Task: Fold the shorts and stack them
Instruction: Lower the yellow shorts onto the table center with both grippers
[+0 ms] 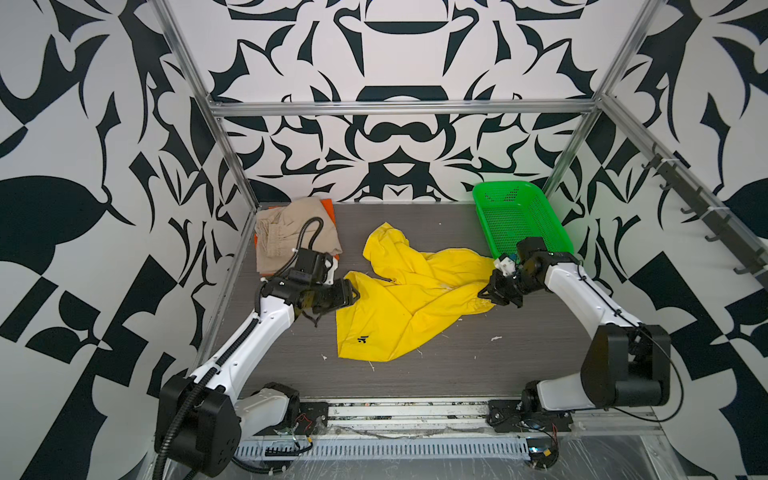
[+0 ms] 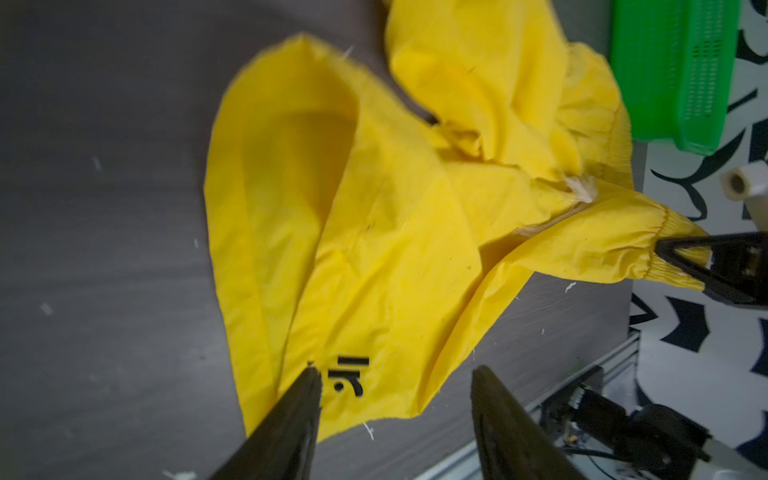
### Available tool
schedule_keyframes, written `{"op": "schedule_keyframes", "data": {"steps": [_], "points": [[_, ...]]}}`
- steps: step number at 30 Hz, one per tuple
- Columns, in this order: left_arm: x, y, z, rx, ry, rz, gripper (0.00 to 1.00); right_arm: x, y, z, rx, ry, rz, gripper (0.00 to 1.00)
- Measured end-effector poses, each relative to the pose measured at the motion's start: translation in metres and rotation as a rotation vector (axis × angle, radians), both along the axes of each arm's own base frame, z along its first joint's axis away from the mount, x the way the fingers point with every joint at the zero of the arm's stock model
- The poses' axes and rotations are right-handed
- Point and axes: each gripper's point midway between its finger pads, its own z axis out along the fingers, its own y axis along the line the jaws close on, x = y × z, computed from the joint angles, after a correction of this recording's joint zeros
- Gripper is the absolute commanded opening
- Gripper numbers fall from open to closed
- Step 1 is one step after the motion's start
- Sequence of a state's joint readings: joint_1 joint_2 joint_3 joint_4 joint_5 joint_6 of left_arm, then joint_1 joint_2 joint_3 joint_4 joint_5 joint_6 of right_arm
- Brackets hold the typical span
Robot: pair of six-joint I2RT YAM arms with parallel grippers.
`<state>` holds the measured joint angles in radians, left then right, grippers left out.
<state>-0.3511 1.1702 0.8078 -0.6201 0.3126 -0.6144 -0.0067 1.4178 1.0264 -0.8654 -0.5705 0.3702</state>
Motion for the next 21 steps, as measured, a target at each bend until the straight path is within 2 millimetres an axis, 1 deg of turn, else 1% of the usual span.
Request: {"op": "schedule_keyframes", "data": {"steps": [3, 5, 7, 13, 19, 21], "points": [[-0.031, 0.01, -0.038, 0.014, 0.18, 0.083, 0.59, -0.001, 0.0, 0.001, 0.001, -0.01, 0.001, 0.0], [-0.045, 0.015, -0.051, 0.031, 0.255, 0.12, 0.59, -0.001, 0.0, 0.001, 0.002, -0.011, 0.001, 0.0], [-0.053, 0.019, -0.059, 0.042, 0.296, 0.148, 0.58, -0.003, 0.001, -0.001, 0.003, -0.009, 0.002, 0.0], [-0.059, 0.022, -0.076, 0.056, 0.369, 0.206, 0.56, -0.005, 0.003, -0.002, 0.016, -0.012, 0.004, 0.0], [-0.059, 0.02, -0.092, 0.061, 0.424, 0.225, 0.51, -0.008, 0.004, 0.0, 0.024, -0.021, 0.006, 0.0], [-0.06, 0.02, -0.096, 0.06, 0.433, 0.227, 0.47, -0.007, 0.004, 0.0, 0.025, -0.022, 0.006, 0.0]]}}
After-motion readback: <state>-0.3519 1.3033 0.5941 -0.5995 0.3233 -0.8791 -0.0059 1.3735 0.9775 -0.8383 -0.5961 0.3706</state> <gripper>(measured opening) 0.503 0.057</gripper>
